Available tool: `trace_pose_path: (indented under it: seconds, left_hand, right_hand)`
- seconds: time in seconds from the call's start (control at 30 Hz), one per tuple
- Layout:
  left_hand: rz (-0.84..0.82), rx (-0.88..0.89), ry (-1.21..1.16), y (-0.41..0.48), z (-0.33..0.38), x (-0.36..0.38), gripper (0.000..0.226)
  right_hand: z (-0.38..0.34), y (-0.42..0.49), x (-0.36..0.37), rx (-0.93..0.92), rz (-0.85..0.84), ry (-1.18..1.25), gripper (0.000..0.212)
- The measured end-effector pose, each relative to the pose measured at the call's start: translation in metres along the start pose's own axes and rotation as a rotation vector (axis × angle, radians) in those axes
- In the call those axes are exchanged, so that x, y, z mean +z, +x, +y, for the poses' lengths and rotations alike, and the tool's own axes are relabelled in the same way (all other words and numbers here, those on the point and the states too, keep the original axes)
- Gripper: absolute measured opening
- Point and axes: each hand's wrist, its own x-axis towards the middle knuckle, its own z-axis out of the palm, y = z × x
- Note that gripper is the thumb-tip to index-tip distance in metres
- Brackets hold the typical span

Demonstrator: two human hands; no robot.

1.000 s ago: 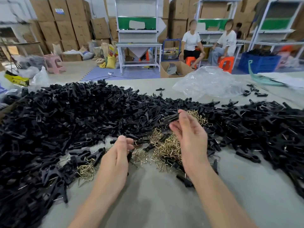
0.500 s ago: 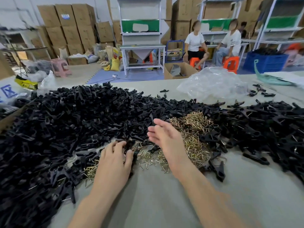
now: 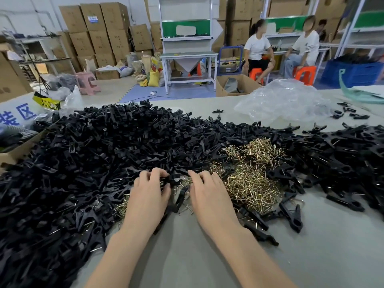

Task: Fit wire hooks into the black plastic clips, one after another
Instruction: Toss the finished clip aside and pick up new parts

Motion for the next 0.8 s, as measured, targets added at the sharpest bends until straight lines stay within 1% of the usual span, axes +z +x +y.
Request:
trace_pose_path:
  seconds: [0.03, 0.1, 0.17, 0.2, 0.27, 0.3, 0.4, 0.47, 0.53, 0.63, 0.7, 0.77, 0.8]
  left_hand:
    - [0.006, -0.001, -0.01, -0.001, 0.0, 0.0, 0.02]
    - [0.006, 0.014, -0.014, -0.001, 0.0, -0.001, 0.014]
    - [0.001, 0.028, -0.014, -0.001, 0.0, -0.002, 0.016]
    - [-0.007, 0.032, -0.006, 0.0, 0.0, -0.002, 0.02]
    - [-0.033, 0.04, 0.043, 0.0, -0.001, -0.002, 0.031]
    - [-0.041, 0.043, 0.062, 0.001, -0.001, -0.003, 0.033]
    - [-0.025, 0.053, 0.078, -0.002, 0.0, -0.005, 0.03]
    - [0.028, 0.066, 0.074, -0.003, 0.002, -0.008, 0.029]
    - [0.093, 0.076, 0.004, -0.004, 0.005, -0.012, 0.029]
    - [0.129, 0.079, -0.245, -0.011, 0.014, -0.016, 0.035]
    - [0.137, 0.067, -0.409, -0.019, 0.023, -0.017, 0.032]
    - [0.127, 0.055, -0.519, -0.025, 0.031, -0.017, 0.027]
    - [0.114, 0.05, -0.558, -0.027, 0.034, -0.017, 0.026]
  right_hand:
    - [0.0, -0.001, -0.001, -0.006, -0.011, 0.019, 0.052]
    - [0.003, -0.003, -0.004, -0.024, -0.06, 0.053, 0.064]
    - [0.006, -0.004, -0.007, -0.041, -0.108, 0.062, 0.077]
    - [0.006, -0.004, -0.009, -0.05, -0.115, 0.054, 0.078]
    - [0.007, -0.005, -0.01, -0.06, -0.111, 0.037, 0.072]
    - [0.007, -0.005, -0.009, -0.063, -0.101, 0.04, 0.068]
    - [0.007, -0.005, -0.008, -0.066, -0.04, 0.077, 0.048]
    - [0.006, -0.004, -0.01, -0.061, 0.037, 0.168, 0.033]
    - [0.004, -0.003, -0.013, -0.04, 0.124, 0.315, 0.034]
    - [0.005, -0.004, -0.016, 0.031, 0.195, 0.559, 0.036]
    - [0.007, -0.005, -0.018, 0.096, 0.182, 0.7, 0.032]
    - [0.008, -0.005, -0.021, 0.183, 0.127, 0.871, 0.03]
    - [0.008, -0.005, -0.022, 0.206, 0.097, 0.916, 0.032]
